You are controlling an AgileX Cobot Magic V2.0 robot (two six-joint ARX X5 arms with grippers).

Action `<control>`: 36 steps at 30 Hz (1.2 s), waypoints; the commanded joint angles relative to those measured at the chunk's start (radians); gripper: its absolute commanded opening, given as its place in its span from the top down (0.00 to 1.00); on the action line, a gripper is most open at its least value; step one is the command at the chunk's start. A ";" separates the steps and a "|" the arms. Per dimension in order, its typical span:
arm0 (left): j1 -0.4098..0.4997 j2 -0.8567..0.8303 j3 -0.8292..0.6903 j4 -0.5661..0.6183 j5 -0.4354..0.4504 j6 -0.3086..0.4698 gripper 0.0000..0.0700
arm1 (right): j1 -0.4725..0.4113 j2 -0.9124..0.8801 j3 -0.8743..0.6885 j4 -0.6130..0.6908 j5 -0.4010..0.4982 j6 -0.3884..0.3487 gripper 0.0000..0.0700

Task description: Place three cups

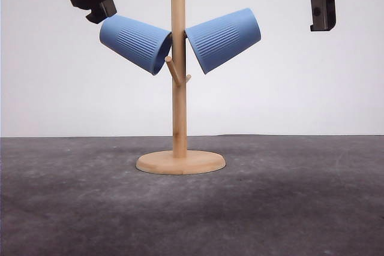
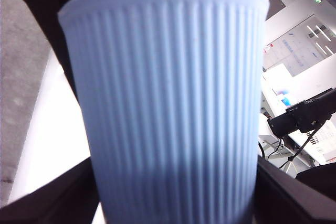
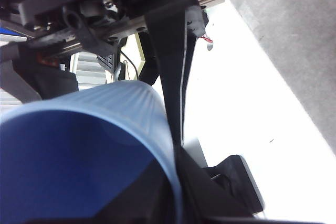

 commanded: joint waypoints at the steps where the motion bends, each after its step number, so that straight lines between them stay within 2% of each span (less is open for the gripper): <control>1: -0.002 -0.001 0.011 0.001 0.011 0.000 0.34 | 0.000 -0.001 0.009 0.007 0.004 0.004 0.98; 6: -0.002 -0.001 0.011 -0.001 0.011 0.000 0.34 | 0.000 -0.001 0.009 0.007 0.004 0.004 0.79; 12: -0.002 -0.001 0.011 -0.004 0.011 0.000 0.35 | -0.001 -0.001 0.009 0.007 0.004 0.003 0.79; 16: -0.002 -0.001 0.011 -0.004 0.011 0.000 0.45 | -0.001 -0.001 0.009 0.007 0.003 0.000 0.79; 24: 0.000 -0.001 0.011 -0.004 0.001 -0.003 0.46 | -0.008 -0.001 0.009 0.012 0.003 -0.002 0.76; 28: 0.002 -0.001 0.011 -0.005 -0.053 -0.035 0.45 | -0.052 -0.003 0.017 0.013 0.003 -0.022 0.70; 36: 0.006 -0.001 0.011 -0.048 -0.137 -0.092 0.45 | -0.238 -0.021 0.045 0.018 0.004 -0.064 0.69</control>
